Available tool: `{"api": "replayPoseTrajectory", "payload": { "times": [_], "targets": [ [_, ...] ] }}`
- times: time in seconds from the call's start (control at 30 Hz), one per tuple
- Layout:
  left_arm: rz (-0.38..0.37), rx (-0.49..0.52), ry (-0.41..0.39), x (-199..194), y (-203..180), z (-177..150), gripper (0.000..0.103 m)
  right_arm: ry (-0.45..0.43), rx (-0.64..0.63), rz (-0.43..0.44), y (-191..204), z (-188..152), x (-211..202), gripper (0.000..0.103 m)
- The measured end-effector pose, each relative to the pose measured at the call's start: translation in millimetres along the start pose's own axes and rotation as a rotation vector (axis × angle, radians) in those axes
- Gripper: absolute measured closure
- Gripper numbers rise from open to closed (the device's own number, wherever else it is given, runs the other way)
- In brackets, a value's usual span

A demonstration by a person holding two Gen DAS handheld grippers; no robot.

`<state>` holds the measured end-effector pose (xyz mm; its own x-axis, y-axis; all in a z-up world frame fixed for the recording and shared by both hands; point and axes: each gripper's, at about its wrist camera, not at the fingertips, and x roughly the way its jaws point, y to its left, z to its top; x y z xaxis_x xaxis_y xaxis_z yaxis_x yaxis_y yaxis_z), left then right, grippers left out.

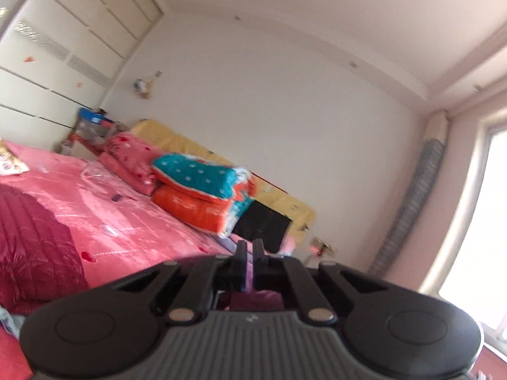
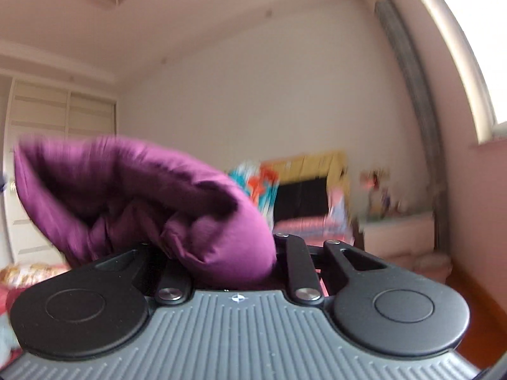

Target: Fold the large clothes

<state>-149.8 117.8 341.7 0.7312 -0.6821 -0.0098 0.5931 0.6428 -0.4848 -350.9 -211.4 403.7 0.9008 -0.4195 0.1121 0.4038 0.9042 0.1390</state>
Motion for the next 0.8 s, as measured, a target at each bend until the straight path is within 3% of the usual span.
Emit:
{"api": "replayPoseTrajectory", "payload": {
  "times": [0.17,0.27,0.33,0.43,0.63,0.8],
  "targets": [
    [0.021,0.171,0.066,-6.5,4.3,-19.4,0.102,-0.065,-0.061,-0.012,-9.1,39.5,-1.7,0.084],
    [0.021,0.243,0.140,-0.9,18.2,-40.9,0.090,-0.056,-0.077,0.011,-11.5,55.5,0.3,0.084],
    [-0.004,0.300,0.182,-2.8,24.0,-57.7,0.070,-0.051,-0.103,0.012,-8.8,63.0,3.2,0.084],
    [-0.061,0.361,0.220,-6.6,28.9,-80.5,0.054,-0.043,-0.135,0.023,1.8,70.8,-5.0,0.084],
    [-0.059,0.587,0.223,17.7,38.3,-105.4,0.054,-0.052,-0.152,0.070,-7.3,85.3,-21.7,0.084],
    [-0.069,0.586,0.193,31.1,59.4,-101.3,0.054,-0.093,-0.177,0.090,3.8,90.1,-27.2,0.084]
  ]
}}
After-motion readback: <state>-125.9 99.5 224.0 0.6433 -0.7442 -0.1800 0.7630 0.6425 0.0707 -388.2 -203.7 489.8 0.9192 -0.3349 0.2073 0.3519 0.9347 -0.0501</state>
